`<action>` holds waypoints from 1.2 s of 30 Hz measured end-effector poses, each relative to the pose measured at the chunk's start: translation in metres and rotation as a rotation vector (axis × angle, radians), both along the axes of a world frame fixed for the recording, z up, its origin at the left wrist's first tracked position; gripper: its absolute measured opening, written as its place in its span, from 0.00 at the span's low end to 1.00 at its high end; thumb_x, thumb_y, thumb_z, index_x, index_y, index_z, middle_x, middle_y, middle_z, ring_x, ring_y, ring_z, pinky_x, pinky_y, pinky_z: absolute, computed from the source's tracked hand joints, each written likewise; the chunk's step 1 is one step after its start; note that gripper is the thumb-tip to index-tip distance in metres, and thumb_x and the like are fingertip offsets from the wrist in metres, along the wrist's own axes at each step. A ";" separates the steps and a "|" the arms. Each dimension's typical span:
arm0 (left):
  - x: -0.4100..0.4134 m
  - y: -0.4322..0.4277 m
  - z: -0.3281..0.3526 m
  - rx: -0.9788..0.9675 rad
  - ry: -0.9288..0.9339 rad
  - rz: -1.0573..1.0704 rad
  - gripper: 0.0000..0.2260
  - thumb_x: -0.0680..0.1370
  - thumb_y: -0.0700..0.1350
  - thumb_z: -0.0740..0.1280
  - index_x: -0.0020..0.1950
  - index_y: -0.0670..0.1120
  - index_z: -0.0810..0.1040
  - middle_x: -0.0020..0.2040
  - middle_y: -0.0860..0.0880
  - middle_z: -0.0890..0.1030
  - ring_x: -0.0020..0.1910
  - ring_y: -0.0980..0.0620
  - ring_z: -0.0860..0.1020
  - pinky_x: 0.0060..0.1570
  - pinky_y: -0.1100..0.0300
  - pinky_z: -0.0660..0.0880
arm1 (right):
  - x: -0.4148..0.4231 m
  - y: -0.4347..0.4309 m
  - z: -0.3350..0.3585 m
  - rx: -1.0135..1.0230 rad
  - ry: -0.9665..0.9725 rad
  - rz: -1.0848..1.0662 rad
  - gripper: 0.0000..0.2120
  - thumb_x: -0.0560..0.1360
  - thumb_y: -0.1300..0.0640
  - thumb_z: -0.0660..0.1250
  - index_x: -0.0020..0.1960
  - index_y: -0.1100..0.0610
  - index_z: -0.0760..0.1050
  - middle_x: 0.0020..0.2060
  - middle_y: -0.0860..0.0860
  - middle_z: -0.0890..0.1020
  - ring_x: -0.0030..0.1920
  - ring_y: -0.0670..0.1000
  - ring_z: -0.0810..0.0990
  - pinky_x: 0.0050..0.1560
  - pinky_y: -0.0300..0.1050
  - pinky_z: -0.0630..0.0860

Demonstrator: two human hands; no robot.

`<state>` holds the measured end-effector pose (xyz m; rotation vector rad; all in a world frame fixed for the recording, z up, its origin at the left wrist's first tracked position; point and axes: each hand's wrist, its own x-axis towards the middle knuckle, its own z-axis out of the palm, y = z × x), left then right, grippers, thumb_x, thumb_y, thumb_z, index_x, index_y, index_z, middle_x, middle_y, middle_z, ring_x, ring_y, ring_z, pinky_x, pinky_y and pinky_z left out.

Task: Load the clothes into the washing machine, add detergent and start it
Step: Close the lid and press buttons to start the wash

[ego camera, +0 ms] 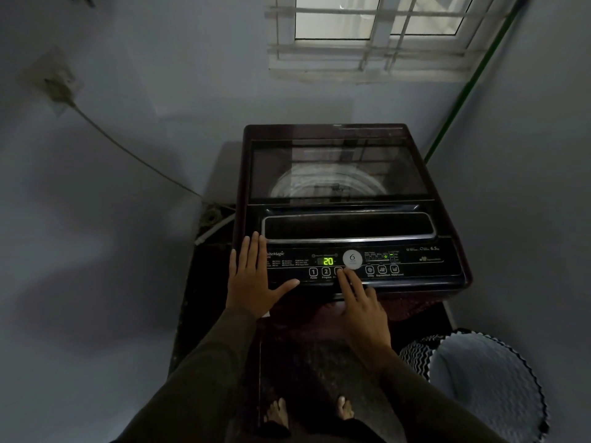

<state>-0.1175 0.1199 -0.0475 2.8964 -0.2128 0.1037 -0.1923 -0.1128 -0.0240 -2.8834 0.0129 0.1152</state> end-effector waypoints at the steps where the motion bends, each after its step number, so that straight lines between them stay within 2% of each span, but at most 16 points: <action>1: 0.000 0.000 0.000 -0.002 -0.002 0.000 0.54 0.69 0.80 0.48 0.81 0.41 0.47 0.81 0.43 0.50 0.80 0.46 0.47 0.77 0.40 0.50 | 0.000 0.001 0.000 0.002 0.004 -0.005 0.40 0.75 0.60 0.65 0.80 0.49 0.47 0.79 0.44 0.50 0.60 0.52 0.69 0.46 0.40 0.74; 5: 0.000 0.000 -0.001 -0.011 -0.003 -0.004 0.54 0.69 0.80 0.48 0.81 0.41 0.47 0.81 0.44 0.49 0.80 0.46 0.46 0.77 0.40 0.49 | 0.000 0.002 0.004 0.020 0.007 -0.005 0.39 0.75 0.61 0.64 0.80 0.50 0.49 0.79 0.44 0.52 0.61 0.52 0.69 0.47 0.41 0.75; 10: 0.000 0.001 -0.001 0.009 0.010 -0.003 0.53 0.70 0.80 0.47 0.81 0.42 0.44 0.81 0.45 0.46 0.80 0.47 0.43 0.77 0.41 0.47 | -0.002 0.000 0.010 -0.013 0.016 0.017 0.40 0.76 0.59 0.64 0.80 0.50 0.44 0.80 0.44 0.48 0.66 0.52 0.66 0.54 0.43 0.75; 13: 0.000 0.001 -0.001 -0.001 0.009 -0.004 0.53 0.70 0.80 0.47 0.81 0.43 0.44 0.81 0.45 0.46 0.80 0.48 0.43 0.77 0.41 0.46 | -0.003 -0.003 0.012 -0.035 0.017 0.035 0.42 0.76 0.57 0.65 0.81 0.50 0.43 0.80 0.45 0.48 0.66 0.53 0.67 0.56 0.46 0.75; 19: 0.001 0.002 -0.002 -0.016 0.011 -0.011 0.53 0.70 0.80 0.48 0.81 0.43 0.43 0.81 0.45 0.45 0.80 0.48 0.42 0.77 0.41 0.45 | -0.008 -0.013 0.007 -0.055 -0.009 0.006 0.43 0.73 0.58 0.68 0.80 0.49 0.46 0.79 0.46 0.51 0.61 0.52 0.72 0.51 0.46 0.78; 24: 0.000 0.001 -0.002 -0.012 0.000 -0.005 0.54 0.69 0.80 0.48 0.81 0.42 0.46 0.81 0.44 0.47 0.80 0.47 0.44 0.77 0.40 0.47 | -0.005 -0.007 0.014 -0.033 0.035 0.011 0.44 0.76 0.59 0.65 0.80 0.43 0.40 0.79 0.48 0.45 0.65 0.53 0.70 0.53 0.45 0.78; 30: 0.000 0.000 -0.001 0.007 -0.002 -0.003 0.54 0.69 0.80 0.47 0.81 0.41 0.47 0.81 0.44 0.48 0.80 0.47 0.45 0.77 0.40 0.48 | -0.004 0.003 0.014 0.067 0.030 -0.042 0.42 0.76 0.59 0.66 0.79 0.42 0.45 0.79 0.47 0.46 0.66 0.53 0.71 0.46 0.42 0.75; 36: 0.001 0.000 0.000 0.033 0.016 0.007 0.54 0.69 0.81 0.46 0.81 0.42 0.44 0.81 0.45 0.46 0.80 0.47 0.44 0.77 0.42 0.47 | 0.000 0.007 0.015 0.148 0.015 -0.088 0.39 0.75 0.59 0.67 0.78 0.42 0.51 0.77 0.45 0.51 0.65 0.52 0.73 0.46 0.45 0.80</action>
